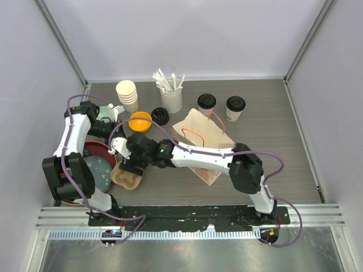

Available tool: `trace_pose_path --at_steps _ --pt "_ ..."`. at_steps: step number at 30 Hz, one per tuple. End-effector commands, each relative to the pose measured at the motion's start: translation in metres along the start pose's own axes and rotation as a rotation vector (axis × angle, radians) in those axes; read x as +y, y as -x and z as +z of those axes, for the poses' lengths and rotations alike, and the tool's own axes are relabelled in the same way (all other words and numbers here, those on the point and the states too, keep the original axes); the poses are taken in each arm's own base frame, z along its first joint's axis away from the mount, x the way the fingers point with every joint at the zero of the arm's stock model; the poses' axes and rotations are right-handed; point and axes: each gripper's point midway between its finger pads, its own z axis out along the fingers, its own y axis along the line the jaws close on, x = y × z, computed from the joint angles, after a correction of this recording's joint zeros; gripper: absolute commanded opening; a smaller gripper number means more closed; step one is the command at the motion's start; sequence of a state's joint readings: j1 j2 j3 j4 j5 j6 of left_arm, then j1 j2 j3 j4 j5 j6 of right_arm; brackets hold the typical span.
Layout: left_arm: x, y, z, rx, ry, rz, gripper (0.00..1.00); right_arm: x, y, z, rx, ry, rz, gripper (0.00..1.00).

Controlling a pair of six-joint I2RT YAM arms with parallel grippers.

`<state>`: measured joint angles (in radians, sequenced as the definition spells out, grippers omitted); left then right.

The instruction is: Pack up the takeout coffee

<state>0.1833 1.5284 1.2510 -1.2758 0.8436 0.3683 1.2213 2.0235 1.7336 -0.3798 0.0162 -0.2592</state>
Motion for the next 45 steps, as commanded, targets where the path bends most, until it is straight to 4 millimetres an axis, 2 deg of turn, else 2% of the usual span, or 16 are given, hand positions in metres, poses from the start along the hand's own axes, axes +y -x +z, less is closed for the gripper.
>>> trace_pose_path --at_steps 1,7,13,17,19,23,28,32,35,36,38,40,42,43,44,45 --pt "-0.013 0.001 -0.004 -0.023 -0.030 0.017 0.00 -0.016 0.023 0.003 -0.055 -0.091 0.036 0.81" --pt "-0.016 0.004 -0.006 -0.032 -0.037 0.021 0.00 -0.015 0.013 0.011 -0.020 -0.090 0.033 0.70" --pt "-0.016 0.009 -0.009 -0.036 -0.018 0.025 0.00 -0.017 0.027 -0.001 -0.055 -0.095 0.063 0.54" --pt "-0.025 0.022 -0.021 -0.064 -0.006 0.056 0.41 -0.022 0.038 -0.012 -0.077 -0.114 0.100 0.49" --pt "-0.031 0.029 -0.029 -0.086 0.008 0.083 0.48 -0.025 0.047 -0.022 -0.097 -0.131 0.116 0.45" --pt "-0.049 0.065 -0.061 -0.203 0.073 0.172 0.65 -0.031 0.067 -0.046 -0.154 -0.140 0.139 0.43" --pt "-0.067 0.097 -0.088 -0.302 0.109 0.218 0.70 -0.038 0.085 -0.072 -0.224 -0.095 0.196 0.41" --pt "-0.090 0.130 -0.119 -0.424 0.150 0.280 0.72 -0.038 0.112 -0.107 -0.339 -0.034 0.224 0.41" --pt "-0.107 0.154 -0.142 -0.534 0.182 0.328 0.76 -0.041 0.138 -0.144 -0.443 0.005 0.242 0.41" --pt "-0.111 0.158 -0.148 -0.560 0.192 0.338 0.77 -0.042 0.148 -0.164 -0.489 0.017 0.253 0.41" --pt "-0.120 0.172 -0.163 -0.631 0.216 0.370 0.79 -0.051 0.157 -0.184 -0.547 0.011 0.276 0.41" --pt "-0.126 0.180 -0.170 -0.670 0.222 0.392 0.81 -0.063 0.165 -0.219 -0.628 -0.001 0.308 0.41" --pt "-0.128 0.188 -0.165 -0.673 0.226 0.418 0.82 -0.070 0.163 -0.239 -0.667 -0.019 0.326 0.41" --pt "-0.131 0.191 -0.161 -0.667 0.235 0.428 0.81 -0.078 0.168 -0.269 -0.727 -0.045 0.336 0.42" --pt "-0.122 0.190 -0.147 -0.612 0.263 0.407 0.81 -0.082 0.167 -0.279 -0.742 -0.065 0.343 0.42" --pt "-0.135 0.188 -0.124 -0.541 0.262 0.505 0.80 -0.087 0.163 -0.287 -0.747 -0.087 0.351 0.44"
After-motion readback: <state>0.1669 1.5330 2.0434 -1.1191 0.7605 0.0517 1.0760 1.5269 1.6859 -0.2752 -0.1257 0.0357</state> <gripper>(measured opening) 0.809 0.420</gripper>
